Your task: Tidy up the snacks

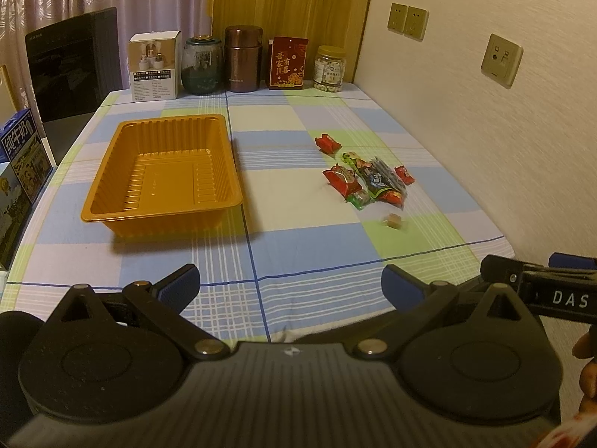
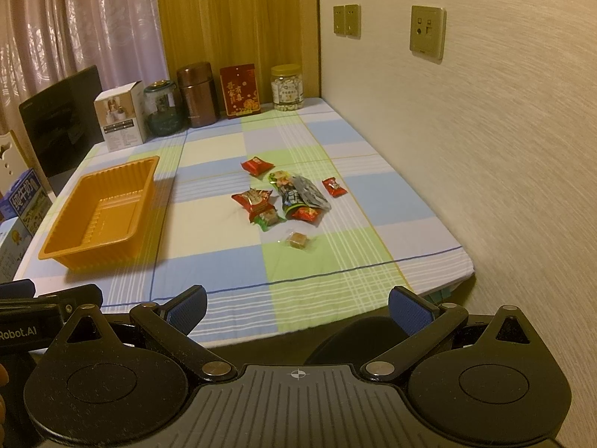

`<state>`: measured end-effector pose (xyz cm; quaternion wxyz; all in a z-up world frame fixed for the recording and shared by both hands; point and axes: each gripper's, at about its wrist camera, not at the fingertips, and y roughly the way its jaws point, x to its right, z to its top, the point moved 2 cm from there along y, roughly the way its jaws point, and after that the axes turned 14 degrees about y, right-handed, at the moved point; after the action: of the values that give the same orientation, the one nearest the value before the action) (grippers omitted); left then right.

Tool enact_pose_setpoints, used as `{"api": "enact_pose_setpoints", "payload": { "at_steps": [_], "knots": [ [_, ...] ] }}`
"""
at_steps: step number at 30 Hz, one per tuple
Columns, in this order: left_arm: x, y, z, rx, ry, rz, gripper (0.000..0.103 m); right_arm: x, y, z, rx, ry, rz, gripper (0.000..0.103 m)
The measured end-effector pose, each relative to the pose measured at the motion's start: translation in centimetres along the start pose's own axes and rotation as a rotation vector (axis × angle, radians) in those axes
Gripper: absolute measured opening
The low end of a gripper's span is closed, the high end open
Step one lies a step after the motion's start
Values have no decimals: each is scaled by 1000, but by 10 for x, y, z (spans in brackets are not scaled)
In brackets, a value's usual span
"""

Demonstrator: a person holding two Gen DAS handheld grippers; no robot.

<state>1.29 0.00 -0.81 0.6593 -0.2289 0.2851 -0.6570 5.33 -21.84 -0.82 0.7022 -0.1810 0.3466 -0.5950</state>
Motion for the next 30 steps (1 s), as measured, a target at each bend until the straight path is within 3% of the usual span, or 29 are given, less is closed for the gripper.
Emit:
{"api": "enact_pose_setpoints", "payload": {
  "at_steps": [30],
  "knots": [
    [-1,0,1,0,0,0,103,4,1,4,5,3,0,103]
  ]
}}
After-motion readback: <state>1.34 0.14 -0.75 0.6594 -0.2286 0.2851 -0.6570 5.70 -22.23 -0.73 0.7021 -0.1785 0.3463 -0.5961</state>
